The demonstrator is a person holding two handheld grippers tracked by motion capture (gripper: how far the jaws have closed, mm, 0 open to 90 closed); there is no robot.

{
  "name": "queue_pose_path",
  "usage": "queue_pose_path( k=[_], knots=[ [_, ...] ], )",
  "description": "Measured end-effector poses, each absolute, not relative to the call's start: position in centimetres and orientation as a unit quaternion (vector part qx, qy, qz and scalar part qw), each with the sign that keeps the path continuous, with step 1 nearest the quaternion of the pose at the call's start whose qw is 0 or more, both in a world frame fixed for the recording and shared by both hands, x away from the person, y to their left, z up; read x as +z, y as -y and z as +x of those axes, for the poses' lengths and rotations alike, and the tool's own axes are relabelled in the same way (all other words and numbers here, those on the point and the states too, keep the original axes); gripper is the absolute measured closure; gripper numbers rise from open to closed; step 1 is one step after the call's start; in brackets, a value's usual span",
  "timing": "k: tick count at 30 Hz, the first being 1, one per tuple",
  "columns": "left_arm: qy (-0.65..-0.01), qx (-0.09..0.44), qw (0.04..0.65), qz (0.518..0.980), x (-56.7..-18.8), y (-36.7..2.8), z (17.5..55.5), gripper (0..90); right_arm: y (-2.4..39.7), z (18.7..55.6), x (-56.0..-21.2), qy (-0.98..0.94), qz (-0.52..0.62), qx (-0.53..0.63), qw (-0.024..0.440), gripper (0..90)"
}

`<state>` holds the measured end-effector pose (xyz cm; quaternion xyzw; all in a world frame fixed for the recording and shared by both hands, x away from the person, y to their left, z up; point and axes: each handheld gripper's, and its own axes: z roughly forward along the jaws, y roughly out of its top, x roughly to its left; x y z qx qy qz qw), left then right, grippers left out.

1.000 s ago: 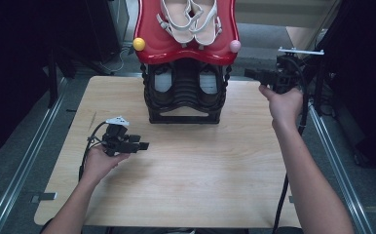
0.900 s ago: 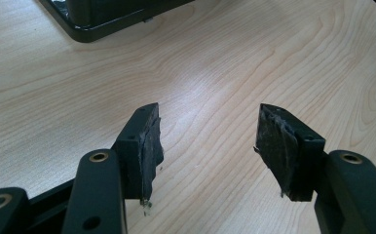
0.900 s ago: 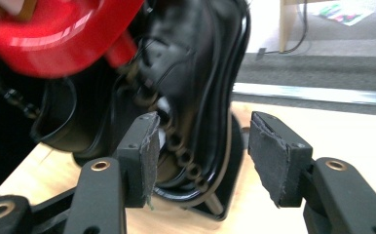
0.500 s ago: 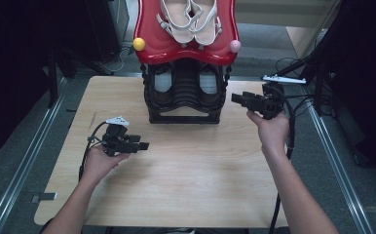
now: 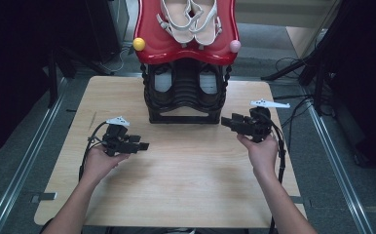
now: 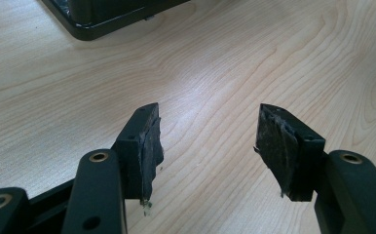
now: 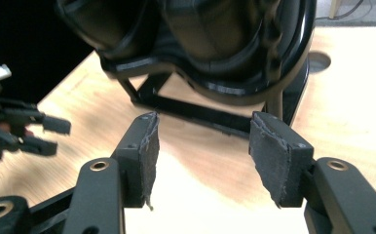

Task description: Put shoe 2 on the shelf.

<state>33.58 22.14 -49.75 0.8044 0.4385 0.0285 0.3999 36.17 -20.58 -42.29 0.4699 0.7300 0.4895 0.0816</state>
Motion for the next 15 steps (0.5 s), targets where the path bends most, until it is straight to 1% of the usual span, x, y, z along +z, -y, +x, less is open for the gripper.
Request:
queue_pose_path(
  k=[8,15],
  knots=[
    [-0.439,0.026,0.404,0.802,-49.7,-22.2,33.6,42.3,19.8,35.0,-45.6,-0.735,0.469,0.485,0.062,45.1],
    [-0.438,0.027,0.403,0.803,-49.7,-22.2,33.6,42.3,19.3,34.5,-47.5,-0.747,0.461,0.477,0.057,45.1]
  ],
)
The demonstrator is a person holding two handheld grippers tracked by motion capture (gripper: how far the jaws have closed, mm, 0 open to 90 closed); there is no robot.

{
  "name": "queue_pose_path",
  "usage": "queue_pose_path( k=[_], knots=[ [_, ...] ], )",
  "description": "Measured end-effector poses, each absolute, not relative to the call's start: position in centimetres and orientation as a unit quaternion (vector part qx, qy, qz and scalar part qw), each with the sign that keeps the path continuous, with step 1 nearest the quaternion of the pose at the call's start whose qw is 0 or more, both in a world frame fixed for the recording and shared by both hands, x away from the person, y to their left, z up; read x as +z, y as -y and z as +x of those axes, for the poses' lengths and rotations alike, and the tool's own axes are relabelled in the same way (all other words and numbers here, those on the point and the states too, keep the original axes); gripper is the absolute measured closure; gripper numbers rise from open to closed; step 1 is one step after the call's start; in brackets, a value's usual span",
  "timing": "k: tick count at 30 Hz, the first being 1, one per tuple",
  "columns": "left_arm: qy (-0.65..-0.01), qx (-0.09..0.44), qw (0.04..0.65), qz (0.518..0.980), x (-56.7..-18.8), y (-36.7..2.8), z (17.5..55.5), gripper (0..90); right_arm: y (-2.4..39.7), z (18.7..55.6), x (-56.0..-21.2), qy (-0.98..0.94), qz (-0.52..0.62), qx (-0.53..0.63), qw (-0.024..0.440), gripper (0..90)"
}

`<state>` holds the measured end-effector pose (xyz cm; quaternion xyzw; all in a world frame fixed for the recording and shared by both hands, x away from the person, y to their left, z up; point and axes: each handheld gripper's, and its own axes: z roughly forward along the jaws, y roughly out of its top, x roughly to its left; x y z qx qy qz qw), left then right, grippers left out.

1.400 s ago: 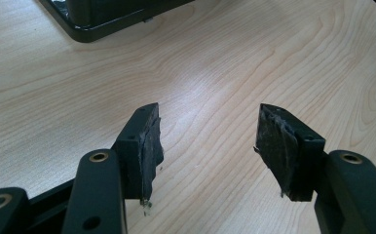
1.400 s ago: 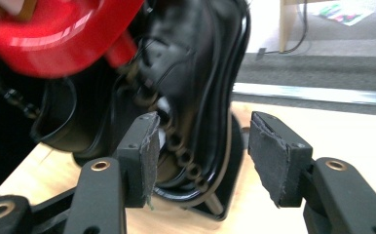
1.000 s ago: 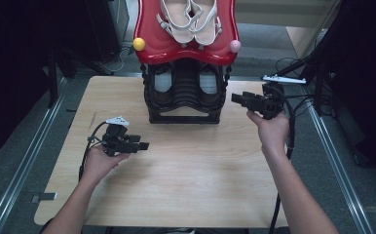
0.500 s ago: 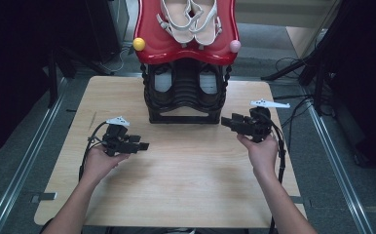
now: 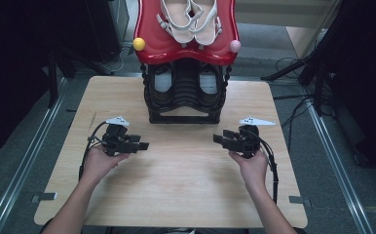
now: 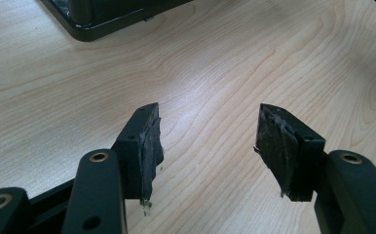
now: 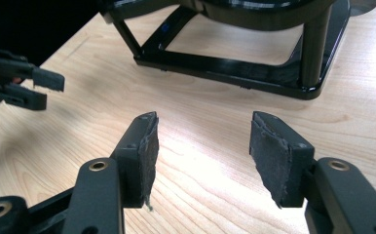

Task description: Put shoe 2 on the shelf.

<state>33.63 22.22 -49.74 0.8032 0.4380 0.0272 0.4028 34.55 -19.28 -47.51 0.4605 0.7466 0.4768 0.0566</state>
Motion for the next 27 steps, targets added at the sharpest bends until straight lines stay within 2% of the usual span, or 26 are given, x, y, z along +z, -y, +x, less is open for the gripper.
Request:
queue_pose_path(
  k=[27],
  knots=[
    [-0.435,0.025,0.401,0.806,-49.9,-21.9,33.7,41.9,18.7,34.0,-50.0,-0.758,0.458,0.463,0.039,43.2]
  ],
)
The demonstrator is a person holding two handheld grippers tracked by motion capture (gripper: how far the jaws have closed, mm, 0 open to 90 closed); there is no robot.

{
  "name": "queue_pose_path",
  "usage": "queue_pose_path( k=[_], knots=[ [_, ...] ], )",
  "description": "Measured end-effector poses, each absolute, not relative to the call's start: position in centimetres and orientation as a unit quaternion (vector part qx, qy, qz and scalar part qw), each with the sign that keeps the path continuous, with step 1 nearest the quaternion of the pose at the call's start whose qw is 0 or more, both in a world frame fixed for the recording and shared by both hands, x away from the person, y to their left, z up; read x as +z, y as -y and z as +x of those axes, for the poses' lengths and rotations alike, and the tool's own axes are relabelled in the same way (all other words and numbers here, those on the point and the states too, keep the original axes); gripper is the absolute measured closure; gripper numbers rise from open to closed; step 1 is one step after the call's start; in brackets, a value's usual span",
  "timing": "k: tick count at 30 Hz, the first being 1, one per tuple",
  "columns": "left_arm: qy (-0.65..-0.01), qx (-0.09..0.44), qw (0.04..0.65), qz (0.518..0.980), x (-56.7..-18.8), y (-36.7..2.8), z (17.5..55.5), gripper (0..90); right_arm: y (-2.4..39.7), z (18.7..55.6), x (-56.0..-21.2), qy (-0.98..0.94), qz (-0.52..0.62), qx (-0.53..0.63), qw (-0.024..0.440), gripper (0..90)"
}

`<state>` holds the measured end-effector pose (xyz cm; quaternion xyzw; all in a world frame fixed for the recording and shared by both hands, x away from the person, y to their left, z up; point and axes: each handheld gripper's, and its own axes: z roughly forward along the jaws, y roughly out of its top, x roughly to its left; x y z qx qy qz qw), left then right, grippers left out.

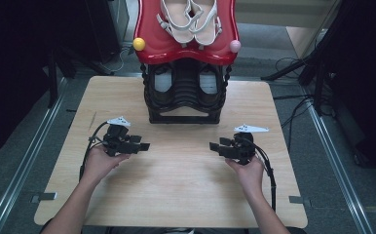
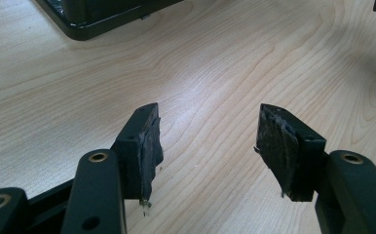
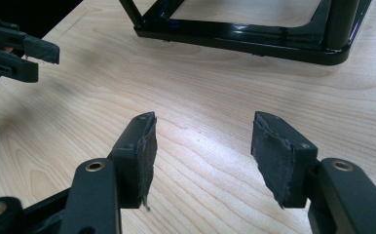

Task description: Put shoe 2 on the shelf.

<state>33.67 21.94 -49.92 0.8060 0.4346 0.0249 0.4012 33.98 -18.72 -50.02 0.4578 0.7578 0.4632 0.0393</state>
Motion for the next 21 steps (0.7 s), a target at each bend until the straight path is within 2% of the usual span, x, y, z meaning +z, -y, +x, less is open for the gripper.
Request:
queue_pose_path(
  k=[21],
  knots=[
    [-0.430,0.018,0.393,0.813,-50.23,-21.71,33.81,40.8,18.93,34.11,-50.17,-0.759,0.459,0.460,0.039,40.5]
  ],
)
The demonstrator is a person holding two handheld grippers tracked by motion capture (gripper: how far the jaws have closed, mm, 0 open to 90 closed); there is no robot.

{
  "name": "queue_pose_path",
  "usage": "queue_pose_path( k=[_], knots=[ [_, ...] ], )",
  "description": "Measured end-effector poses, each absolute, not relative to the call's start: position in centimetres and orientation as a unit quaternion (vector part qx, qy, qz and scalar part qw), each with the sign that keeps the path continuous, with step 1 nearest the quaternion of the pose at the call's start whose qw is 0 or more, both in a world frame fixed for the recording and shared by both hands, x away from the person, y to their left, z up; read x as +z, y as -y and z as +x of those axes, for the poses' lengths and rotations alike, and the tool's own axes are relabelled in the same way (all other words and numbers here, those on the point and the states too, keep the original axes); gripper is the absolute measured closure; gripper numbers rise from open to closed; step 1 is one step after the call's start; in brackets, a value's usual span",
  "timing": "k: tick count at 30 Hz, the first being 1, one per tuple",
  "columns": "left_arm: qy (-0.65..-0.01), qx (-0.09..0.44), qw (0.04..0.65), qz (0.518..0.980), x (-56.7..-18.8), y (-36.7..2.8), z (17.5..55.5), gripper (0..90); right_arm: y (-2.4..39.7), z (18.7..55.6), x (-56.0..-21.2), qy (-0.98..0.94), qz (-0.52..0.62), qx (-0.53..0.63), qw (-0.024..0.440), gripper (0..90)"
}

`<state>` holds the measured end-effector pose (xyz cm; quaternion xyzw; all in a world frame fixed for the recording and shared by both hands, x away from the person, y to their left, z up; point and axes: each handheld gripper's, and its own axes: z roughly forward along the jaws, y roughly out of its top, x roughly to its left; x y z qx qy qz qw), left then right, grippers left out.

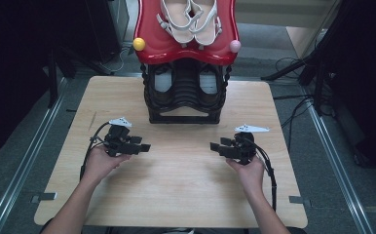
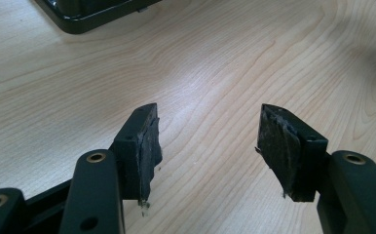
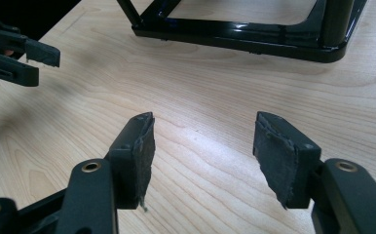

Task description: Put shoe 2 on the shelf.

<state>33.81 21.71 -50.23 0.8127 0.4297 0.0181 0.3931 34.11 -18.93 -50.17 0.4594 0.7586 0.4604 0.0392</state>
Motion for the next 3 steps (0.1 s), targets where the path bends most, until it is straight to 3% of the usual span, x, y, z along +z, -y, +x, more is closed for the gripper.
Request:
queue_pose_path(
  k=[3],
  knots=[
    [-0.430,0.013,0.389,0.815,-50.46,-21.45,33.88,39.7,18.75,34.21,-50.47,-0.770,0.454,0.447,0.039,37.9]
  ],
)
